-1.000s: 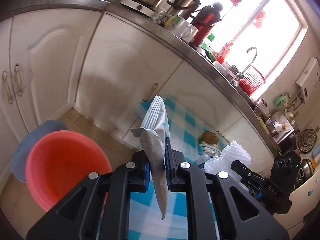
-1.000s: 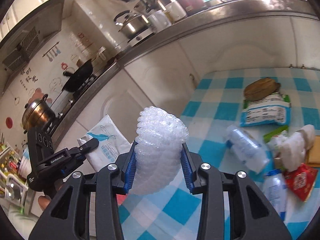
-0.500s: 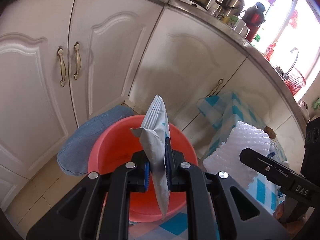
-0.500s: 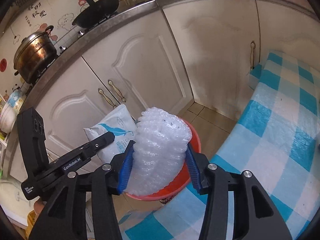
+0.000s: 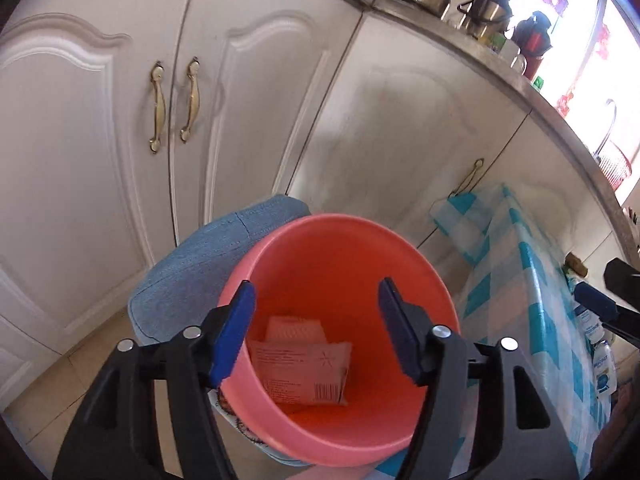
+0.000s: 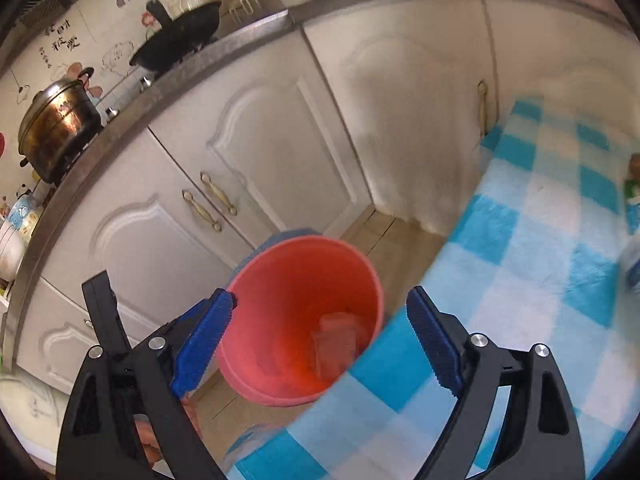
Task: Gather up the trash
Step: 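Move both open grippers back over the table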
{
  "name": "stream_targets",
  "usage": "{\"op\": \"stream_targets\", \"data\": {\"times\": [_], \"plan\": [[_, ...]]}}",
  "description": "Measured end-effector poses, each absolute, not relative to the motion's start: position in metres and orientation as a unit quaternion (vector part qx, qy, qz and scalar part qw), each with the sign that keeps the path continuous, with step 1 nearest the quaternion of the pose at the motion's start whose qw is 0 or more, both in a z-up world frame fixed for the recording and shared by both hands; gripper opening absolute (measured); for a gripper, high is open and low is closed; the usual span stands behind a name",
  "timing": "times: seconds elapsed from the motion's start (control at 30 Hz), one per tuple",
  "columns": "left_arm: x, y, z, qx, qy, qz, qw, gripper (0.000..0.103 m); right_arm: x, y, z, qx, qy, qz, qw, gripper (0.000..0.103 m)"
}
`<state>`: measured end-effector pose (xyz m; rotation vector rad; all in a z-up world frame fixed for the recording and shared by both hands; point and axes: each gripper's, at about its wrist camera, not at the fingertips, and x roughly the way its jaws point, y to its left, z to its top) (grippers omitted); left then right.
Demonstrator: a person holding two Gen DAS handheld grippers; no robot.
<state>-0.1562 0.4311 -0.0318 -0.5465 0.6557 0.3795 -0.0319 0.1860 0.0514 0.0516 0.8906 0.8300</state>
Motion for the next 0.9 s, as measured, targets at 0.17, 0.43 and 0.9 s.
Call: {"op": "stream_targets", "data": {"times": [0.17, 0.43, 0.9], "plan": [[-0.180, 0.414, -0.012, -0.234, 0.293, 0.183, 0.909, 0.077, -0.052, 0.132, 0.079, 0.034, 0.327, 0.379, 0.865, 0.093], [-0.190, 0.352, 0.033, -0.164, 0.270, 0.135, 0.939, 0.086, -0.093, 0.045, 0.090, 0.028, 0.183, 0.313, 0.932, 0.098], [-0.153, 0.214, 0.079, -0.057, 0.303, 0.036, 0.951, 0.092, -0.074, -0.085, 0.088, 0.124, 0.154, 0.195, 0.961, 0.098]]}}
